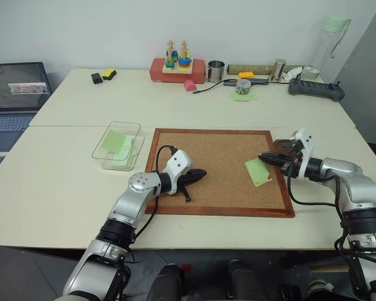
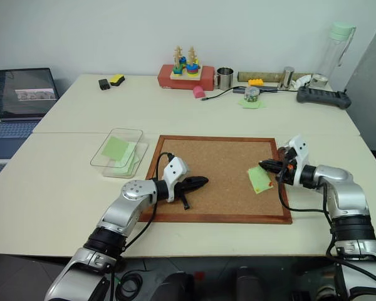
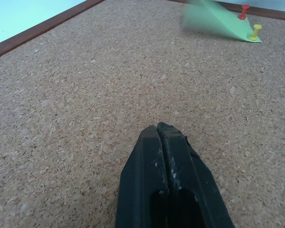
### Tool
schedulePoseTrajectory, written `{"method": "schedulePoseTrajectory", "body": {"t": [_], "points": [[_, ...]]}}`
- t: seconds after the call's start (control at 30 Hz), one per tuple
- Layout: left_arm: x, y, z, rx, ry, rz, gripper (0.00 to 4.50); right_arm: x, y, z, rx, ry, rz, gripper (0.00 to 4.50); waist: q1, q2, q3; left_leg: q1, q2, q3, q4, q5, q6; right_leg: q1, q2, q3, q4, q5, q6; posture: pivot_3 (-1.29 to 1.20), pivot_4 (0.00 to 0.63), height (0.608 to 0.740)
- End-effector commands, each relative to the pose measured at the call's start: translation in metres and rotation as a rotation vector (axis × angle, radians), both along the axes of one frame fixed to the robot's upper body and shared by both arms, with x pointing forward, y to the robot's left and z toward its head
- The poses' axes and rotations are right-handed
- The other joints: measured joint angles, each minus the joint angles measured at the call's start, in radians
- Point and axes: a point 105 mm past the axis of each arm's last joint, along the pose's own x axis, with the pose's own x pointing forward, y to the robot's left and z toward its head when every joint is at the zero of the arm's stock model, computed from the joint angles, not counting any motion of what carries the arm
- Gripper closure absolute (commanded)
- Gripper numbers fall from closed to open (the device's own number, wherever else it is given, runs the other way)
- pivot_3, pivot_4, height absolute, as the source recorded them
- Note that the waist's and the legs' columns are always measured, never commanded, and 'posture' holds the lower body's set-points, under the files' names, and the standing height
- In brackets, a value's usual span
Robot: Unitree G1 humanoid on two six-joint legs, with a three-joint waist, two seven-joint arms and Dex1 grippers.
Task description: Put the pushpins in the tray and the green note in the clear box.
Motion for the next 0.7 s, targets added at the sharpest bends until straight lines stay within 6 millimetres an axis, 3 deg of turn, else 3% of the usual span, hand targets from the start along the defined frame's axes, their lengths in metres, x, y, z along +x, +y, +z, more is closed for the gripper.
{"method": "schedulePoseTrajectory", "body": {"t": [0.03,0.17,0.3,0.63,0.7], "points": [[-0.004,0.007,-0.024,0.058,0.069,0.026,4.5,0.002,-0.007,0.026,0.042,-0.065,-0.024,4.49,0.0,0.0,0.0,0.0,0.0,0.0,0.0,0.0,0.0,0.0,0.0,0.0,0.0,0.0,0.0,0.0,0.15,0.74],[-0.004,0.007,-0.024,0.058,0.068,0.024,4.5,0.01,-0.024,0.029,0.018,-0.092,-0.13,4.49,0.0,0.0,0.0,0.0,0.0,0.0,0.0,0.0,0.0,0.0,0.0,0.0,0.0,0.0,0.0,0.0,0.15,0.74],[-0.004,0.007,-0.023,0.061,0.063,0.022,4.5,0.022,-0.054,0.018,-0.104,-0.105,-0.305,4.49,0.0,0.0,-0.001,0.0,0.0,0.0,0.0,0.0,0.0,0.0,0.0,0.0,0.0,0.0,0.0,0.0,0.15,0.74],[-0.003,0.006,-0.022,0.064,0.056,0.015,4.5,0.036,-0.079,-0.004,-0.192,-0.044,-0.471,4.49,-0.001,0.001,-0.001,0.0,-0.001,0.001,0.0,0.0,0.0,0.0,0.0,0.001,0.0,0.0,0.0,0.0,0.15,0.74],[-0.003,0.006,-0.022,0.066,0.054,0.015,4.5,0.038,-0.081,-0.006,-0.197,-0.039,-0.484,4.01,-0.001,0.002,-0.002,0.0,-0.001,0.001,0.0,0.0,0.0,0.0,0.0,0.001,0.0,0.0,0.0,0.0,0.15,0.74]]}}
